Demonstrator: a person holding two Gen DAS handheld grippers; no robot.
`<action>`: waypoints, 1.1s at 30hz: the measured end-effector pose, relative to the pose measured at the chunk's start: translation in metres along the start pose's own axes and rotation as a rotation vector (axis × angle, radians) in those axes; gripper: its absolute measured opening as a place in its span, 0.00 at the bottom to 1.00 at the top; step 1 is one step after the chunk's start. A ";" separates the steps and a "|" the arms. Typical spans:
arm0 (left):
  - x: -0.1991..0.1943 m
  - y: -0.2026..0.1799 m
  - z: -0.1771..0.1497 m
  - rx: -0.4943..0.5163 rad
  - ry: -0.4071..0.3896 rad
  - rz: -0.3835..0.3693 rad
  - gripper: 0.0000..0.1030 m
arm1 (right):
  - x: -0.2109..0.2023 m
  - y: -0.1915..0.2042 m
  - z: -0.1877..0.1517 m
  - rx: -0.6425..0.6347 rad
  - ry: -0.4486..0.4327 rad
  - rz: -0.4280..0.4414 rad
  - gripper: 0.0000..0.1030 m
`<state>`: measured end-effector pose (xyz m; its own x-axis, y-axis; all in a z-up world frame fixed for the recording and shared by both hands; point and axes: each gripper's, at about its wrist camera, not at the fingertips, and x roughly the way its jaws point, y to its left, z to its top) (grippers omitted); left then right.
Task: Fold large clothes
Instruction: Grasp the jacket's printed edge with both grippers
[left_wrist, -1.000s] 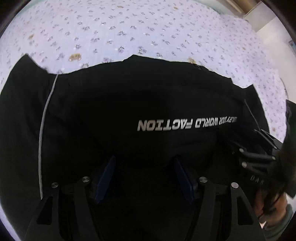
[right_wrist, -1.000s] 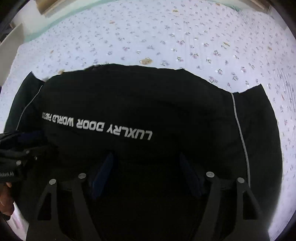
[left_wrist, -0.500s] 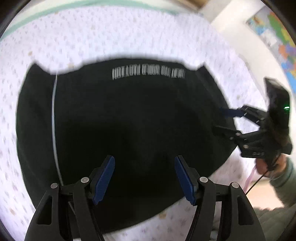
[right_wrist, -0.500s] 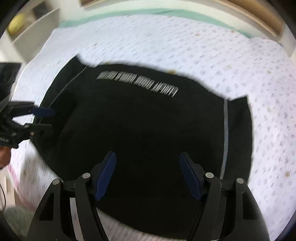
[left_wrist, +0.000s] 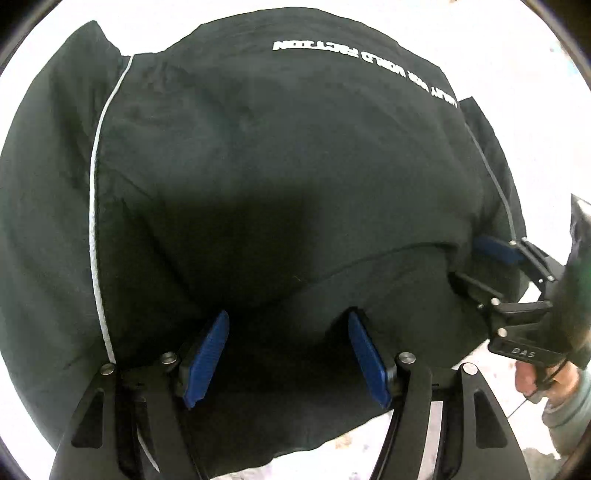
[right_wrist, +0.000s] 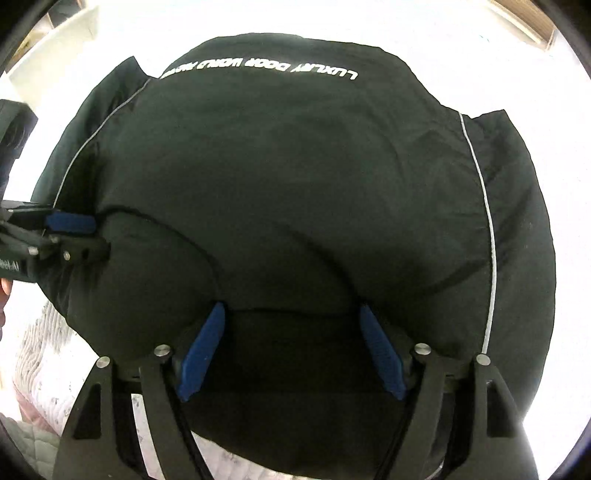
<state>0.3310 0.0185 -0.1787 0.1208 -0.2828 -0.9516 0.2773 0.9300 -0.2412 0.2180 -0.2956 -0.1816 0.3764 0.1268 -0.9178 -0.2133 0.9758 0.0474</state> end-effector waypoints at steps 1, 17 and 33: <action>0.001 -0.001 0.000 0.003 -0.004 0.018 0.67 | -0.001 -0.002 -0.002 0.003 -0.008 -0.008 0.77; -0.020 0.000 -0.032 0.078 -0.008 0.047 0.71 | -0.022 0.005 -0.033 0.048 0.019 -0.061 0.77; -0.143 0.080 0.025 -0.109 -0.228 0.051 0.72 | -0.113 -0.122 0.002 0.328 -0.107 -0.030 0.77</action>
<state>0.3598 0.1273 -0.0574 0.3476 -0.2687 -0.8983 0.1626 0.9608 -0.2244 0.2030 -0.4283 -0.0827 0.4743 0.0980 -0.8749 0.0939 0.9825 0.1610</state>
